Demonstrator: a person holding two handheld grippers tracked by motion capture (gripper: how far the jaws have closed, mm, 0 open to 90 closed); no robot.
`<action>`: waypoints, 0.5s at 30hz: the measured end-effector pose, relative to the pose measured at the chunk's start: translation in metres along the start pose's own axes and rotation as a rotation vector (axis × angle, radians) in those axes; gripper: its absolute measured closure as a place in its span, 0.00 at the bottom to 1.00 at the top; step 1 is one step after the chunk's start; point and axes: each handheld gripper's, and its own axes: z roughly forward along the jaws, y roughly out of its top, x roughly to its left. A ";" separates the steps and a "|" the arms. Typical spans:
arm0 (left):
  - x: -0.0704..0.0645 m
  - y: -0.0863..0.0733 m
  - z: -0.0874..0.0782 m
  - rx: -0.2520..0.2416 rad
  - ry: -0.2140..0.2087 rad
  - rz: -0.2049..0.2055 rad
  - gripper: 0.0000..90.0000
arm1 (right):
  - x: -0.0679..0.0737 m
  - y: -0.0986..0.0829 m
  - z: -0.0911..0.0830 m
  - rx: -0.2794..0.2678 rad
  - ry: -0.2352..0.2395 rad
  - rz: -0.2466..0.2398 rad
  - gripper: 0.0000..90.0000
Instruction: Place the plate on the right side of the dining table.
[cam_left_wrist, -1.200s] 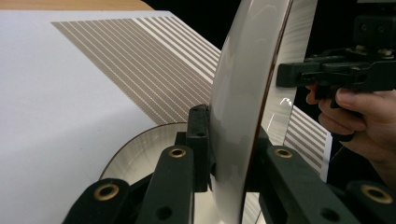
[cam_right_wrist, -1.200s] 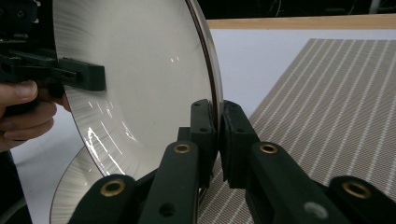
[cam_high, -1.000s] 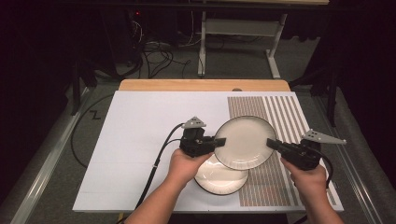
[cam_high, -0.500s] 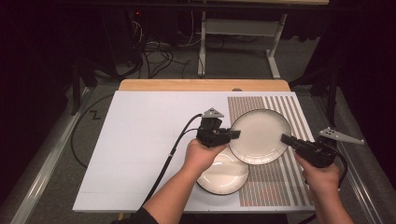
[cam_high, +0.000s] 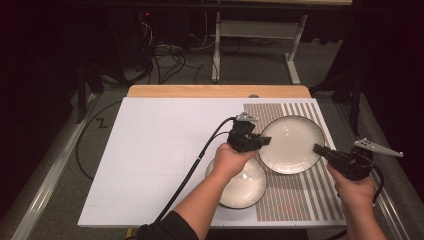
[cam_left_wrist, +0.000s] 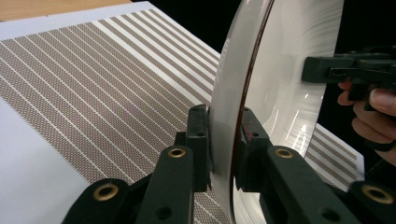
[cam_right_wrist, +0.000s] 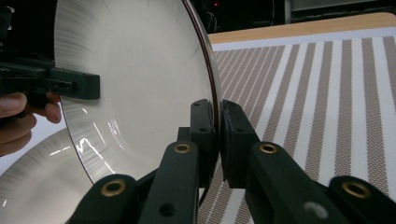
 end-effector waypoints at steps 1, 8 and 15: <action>0.001 0.000 0.003 0.002 0.002 -0.003 0.87 | -0.002 -0.001 0.000 0.005 -0.002 0.003 0.97; 0.006 -0.004 0.022 0.031 0.011 -0.022 0.85 | -0.013 -0.007 0.003 0.032 -0.029 0.014 0.97; 0.008 -0.010 0.035 0.048 0.023 -0.032 0.85 | -0.021 -0.015 0.007 0.053 -0.050 0.009 0.96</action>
